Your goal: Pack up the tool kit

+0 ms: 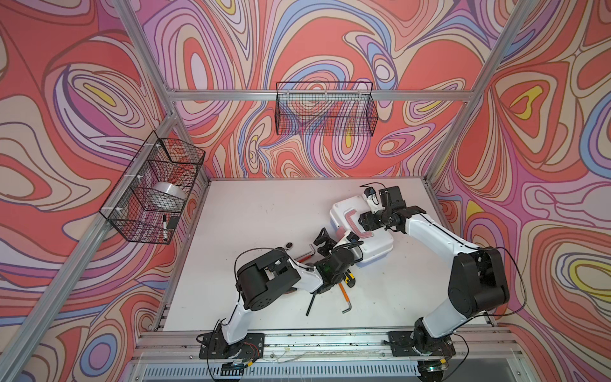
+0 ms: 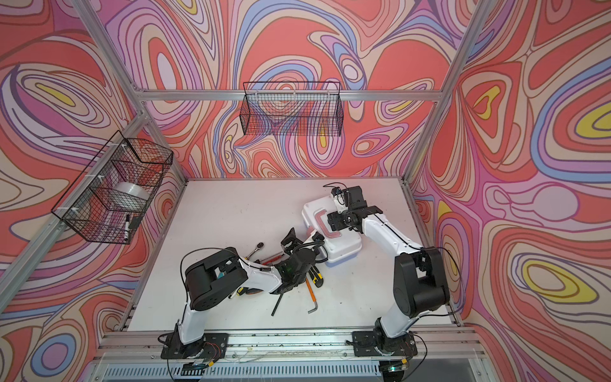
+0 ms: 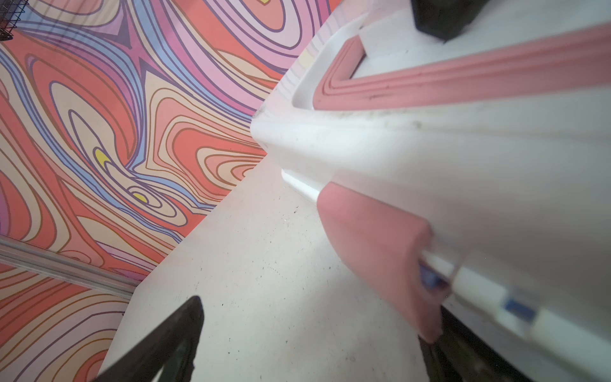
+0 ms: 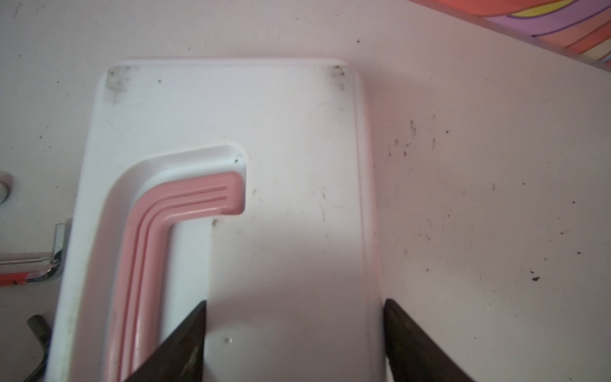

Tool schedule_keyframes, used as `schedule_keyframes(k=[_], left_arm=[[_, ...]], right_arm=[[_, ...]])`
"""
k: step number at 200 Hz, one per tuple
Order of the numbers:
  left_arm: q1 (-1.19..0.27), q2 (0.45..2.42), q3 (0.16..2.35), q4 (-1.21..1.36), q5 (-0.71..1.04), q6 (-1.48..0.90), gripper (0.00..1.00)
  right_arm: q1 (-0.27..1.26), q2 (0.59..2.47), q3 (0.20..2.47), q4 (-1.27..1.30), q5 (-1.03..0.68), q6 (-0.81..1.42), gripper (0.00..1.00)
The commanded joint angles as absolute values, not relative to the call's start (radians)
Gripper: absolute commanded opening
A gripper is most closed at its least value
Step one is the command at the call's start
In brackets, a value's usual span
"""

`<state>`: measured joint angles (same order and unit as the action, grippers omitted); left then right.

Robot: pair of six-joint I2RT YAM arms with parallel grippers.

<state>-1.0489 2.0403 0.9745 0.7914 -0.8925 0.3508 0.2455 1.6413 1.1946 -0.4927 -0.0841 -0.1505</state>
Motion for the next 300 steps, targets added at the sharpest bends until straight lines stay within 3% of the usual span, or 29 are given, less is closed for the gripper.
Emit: schedule_keyframes(k=[1, 126, 189, 225, 300], left_arm=[[-1.059, 1.961, 0.955, 0.777, -0.921, 0.299, 1.00], [-1.080, 1.691, 0.877, 0.362, -0.816, 0.005, 1.00], [-1.019, 1.680, 0.938, 0.188, -0.610, -0.136, 0.95], [-0.927, 1.673, 0.986, 0.121, -0.381, -0.192, 0.89], [-0.834, 1.726, 1.080, 0.114, -0.158, -0.222, 0.89]], right_arm=[[0.255, 1.754, 1.127, -0.750, -0.054, -0.093, 0.53], [0.238, 1.784, 1.146, -0.712, -0.103, -0.010, 0.56], [0.232, 1.789, 1.155, -0.700, -0.151, 0.021, 0.56], [0.230, 1.810, 1.159, -0.706, -0.128, 0.038, 0.57], [0.210, 1.778, 1.186, -0.711, -0.232, 0.066, 0.56]])
